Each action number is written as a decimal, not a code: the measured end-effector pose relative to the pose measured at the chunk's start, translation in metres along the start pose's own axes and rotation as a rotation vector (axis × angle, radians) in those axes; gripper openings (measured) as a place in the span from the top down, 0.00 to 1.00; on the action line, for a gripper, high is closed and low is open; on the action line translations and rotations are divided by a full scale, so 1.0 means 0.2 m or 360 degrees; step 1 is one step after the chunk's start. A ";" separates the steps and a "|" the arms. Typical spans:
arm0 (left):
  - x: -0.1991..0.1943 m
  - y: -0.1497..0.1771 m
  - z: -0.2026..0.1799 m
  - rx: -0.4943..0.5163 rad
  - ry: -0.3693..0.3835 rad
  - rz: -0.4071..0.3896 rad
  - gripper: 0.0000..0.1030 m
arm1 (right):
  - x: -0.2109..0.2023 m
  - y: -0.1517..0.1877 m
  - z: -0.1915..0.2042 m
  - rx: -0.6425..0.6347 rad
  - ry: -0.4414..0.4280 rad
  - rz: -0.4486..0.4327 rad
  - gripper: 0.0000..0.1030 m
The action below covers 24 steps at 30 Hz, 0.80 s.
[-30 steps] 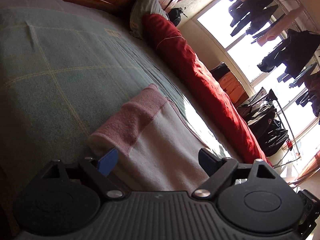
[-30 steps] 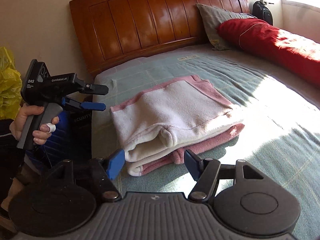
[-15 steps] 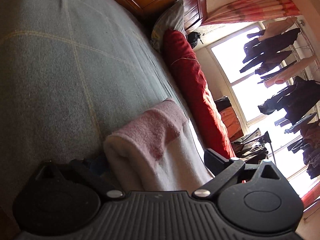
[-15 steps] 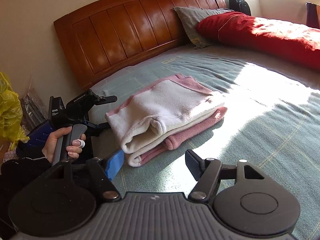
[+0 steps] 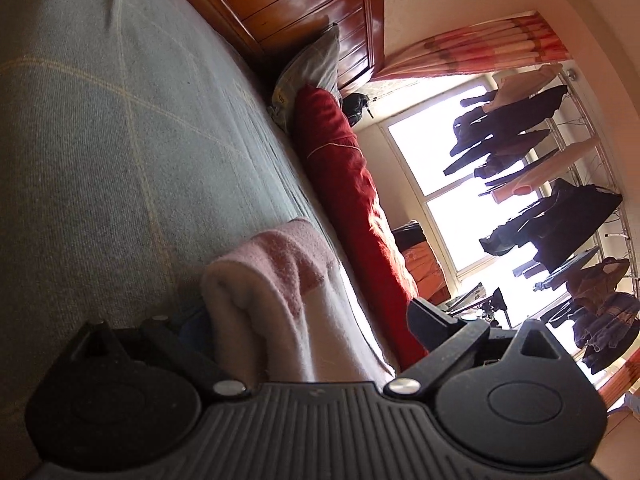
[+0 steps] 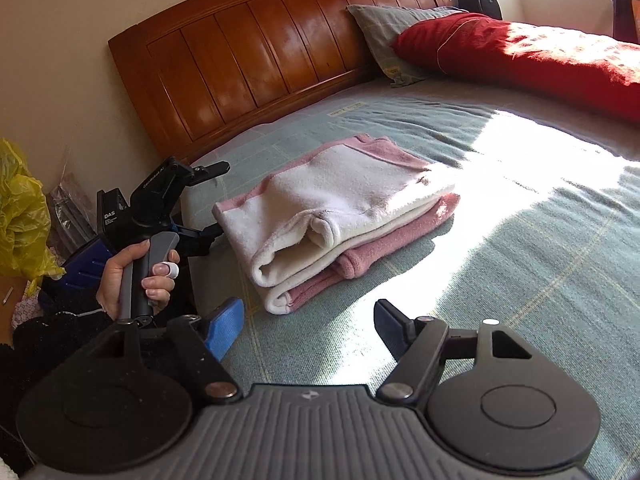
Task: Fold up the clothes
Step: 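Raise both open tools away from the folded sweater stack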
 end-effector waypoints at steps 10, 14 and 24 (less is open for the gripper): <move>0.02 0.02 0.03 0.0151 -0.0323 0.0131 0.71 | 0.00 0.03 -0.01 0.0006 0.0000 0.0005 0.26; 0.01 -0.02 -0.01 0.0147 -0.0330 0.0105 0.76 | -0.01 0.03 -0.02 0.0021 -0.0003 -0.0002 0.26; -0.01 -0.11 0.06 0.0084 -0.0503 0.0189 0.59 | -0.05 0.03 -0.06 0.0058 0.0010 -0.0022 0.26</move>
Point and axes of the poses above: each gripper's, at about its wrist camera, not at the fingertips, and x roughly the way its jaws point, z to its left, y to its underside, the point moved 9 cm from there along x, roughly the way its jaws point, and after that the axes turned 6 degrees about z, right-handed, at the moved point
